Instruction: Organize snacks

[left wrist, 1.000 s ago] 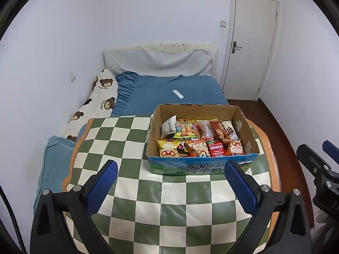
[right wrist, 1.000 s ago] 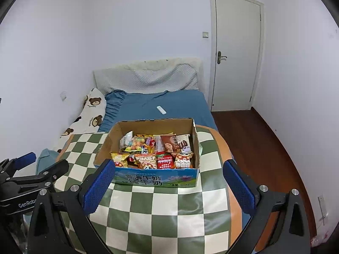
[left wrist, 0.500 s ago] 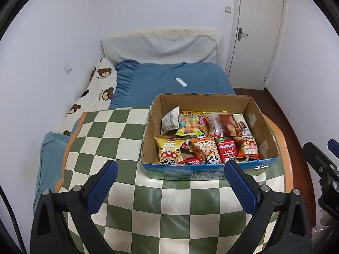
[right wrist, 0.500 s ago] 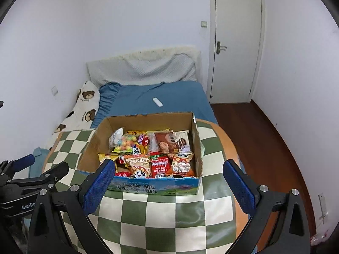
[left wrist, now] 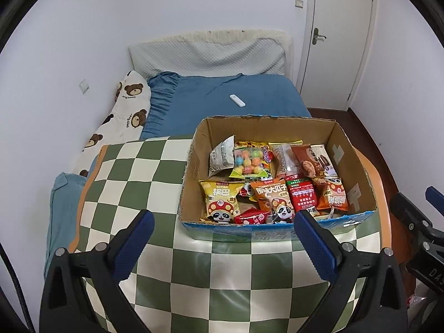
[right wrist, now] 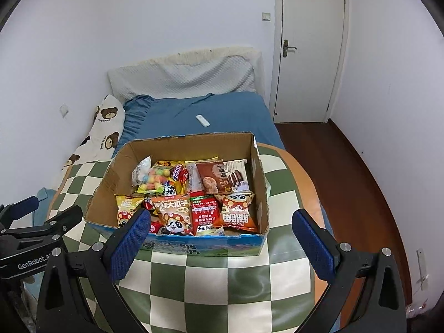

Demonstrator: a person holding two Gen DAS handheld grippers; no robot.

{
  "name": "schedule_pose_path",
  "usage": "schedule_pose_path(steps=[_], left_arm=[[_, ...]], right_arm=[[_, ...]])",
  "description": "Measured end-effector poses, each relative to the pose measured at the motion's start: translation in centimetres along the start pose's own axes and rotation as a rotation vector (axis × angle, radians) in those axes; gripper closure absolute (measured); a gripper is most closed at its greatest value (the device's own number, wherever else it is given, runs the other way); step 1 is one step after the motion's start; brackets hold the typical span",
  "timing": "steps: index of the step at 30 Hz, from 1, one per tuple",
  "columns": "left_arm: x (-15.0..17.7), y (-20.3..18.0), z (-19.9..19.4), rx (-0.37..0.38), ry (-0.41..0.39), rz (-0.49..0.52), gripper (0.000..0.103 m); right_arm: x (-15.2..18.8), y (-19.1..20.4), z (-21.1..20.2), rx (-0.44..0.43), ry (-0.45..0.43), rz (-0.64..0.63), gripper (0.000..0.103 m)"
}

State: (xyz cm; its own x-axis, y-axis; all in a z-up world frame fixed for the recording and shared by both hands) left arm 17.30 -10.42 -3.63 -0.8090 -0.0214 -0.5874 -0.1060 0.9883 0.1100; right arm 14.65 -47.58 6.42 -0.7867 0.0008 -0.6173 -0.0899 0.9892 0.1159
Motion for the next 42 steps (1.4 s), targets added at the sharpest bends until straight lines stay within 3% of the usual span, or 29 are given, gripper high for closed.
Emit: schedule_pose_path(steps=[42], left_arm=[[-0.15,0.09,-0.74,0.001,-0.012,-0.007,0.000]], right_arm=[[0.17,0.64,-0.57,-0.016,-0.004,-0.004,0.000]])
Point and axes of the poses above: each gripper's, at about its wrist camera, not at the fingertips, and z roughly the way its jaws point, y to its left, x to its underside, the point moved 6 cm from there along z, roughly the way its jaws point, and after that the axes turned 6 degrees about -x, right-handed, at the moved point
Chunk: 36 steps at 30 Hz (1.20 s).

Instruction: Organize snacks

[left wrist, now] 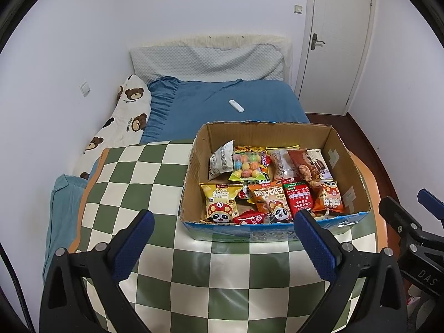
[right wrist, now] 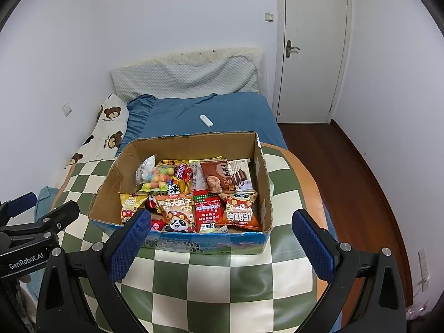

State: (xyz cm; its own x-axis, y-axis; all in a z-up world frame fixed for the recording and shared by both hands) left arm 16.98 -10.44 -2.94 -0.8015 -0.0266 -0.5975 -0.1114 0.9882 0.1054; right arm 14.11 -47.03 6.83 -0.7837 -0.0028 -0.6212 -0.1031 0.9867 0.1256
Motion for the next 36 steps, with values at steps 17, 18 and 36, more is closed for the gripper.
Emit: schedule_pose_path(steps=[17,18,36], left_arm=[[-0.10,0.11,-0.43,-0.006,-0.004,0.000,0.000],[-0.20,0.10,-0.42,-0.006,0.000,0.001,0.000],[-0.30,0.12,-0.74,-0.006,-0.006,0.000,0.000]], right_arm=[[0.04,0.30,-0.38,-0.006,0.000,-0.002,0.000],[0.06,0.37,-0.37,-0.007,0.001,-0.004,0.000],[0.09,0.48,-0.49,-0.008,-0.002,-0.006,0.000]])
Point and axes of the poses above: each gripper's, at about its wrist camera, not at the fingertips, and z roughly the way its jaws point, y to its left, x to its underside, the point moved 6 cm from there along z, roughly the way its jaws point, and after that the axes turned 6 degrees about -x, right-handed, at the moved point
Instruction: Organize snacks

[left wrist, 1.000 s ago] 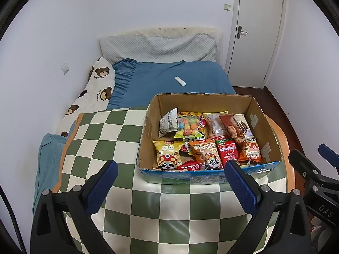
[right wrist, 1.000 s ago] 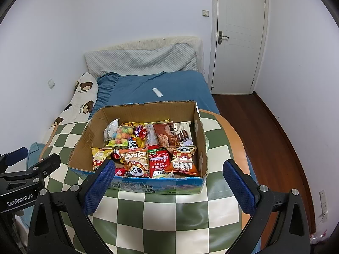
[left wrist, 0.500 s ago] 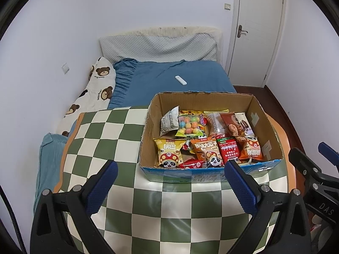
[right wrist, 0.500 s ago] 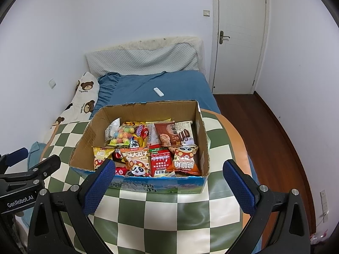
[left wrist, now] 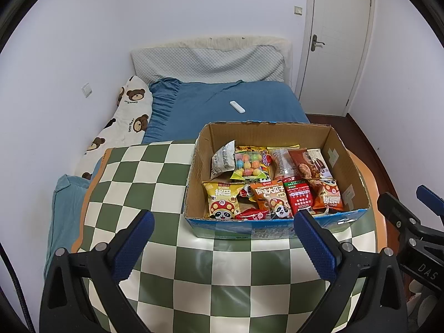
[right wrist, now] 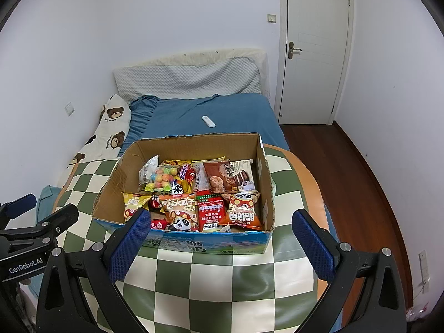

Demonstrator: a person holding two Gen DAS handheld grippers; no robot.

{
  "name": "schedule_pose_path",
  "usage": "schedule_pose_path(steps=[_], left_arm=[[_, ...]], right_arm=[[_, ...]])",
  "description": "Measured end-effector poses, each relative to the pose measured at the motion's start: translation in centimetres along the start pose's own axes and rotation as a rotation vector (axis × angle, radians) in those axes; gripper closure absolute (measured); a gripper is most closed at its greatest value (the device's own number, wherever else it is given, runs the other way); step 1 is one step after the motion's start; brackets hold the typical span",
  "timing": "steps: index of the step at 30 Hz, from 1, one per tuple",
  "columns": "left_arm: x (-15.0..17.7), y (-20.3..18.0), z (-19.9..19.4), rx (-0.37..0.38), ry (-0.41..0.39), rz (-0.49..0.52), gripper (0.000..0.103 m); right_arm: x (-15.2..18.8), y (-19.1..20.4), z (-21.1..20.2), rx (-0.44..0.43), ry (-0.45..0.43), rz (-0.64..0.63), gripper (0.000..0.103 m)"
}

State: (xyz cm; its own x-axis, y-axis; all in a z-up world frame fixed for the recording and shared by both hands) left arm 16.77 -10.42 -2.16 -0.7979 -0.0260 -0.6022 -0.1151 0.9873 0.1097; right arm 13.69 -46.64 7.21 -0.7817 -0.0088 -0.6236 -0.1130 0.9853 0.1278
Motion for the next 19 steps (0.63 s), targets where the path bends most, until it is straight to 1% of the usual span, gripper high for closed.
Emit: schedule_pose_path(steps=[19], left_arm=[[-0.36,0.16,-0.79,-0.002,-0.016,-0.005,0.000]], right_arm=[[0.03,0.30,-0.18,0.000,-0.002,-0.002,0.000]])
Point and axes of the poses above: each gripper's, at about its wrist camera, not at the fingertips, and z roughly the way its jaws point, y to its left, x to its underside, the point moved 6 cm from there along z, roughly the way its jaws point, and after that the axes turned 6 degrees about -x, right-handed, at the moved point
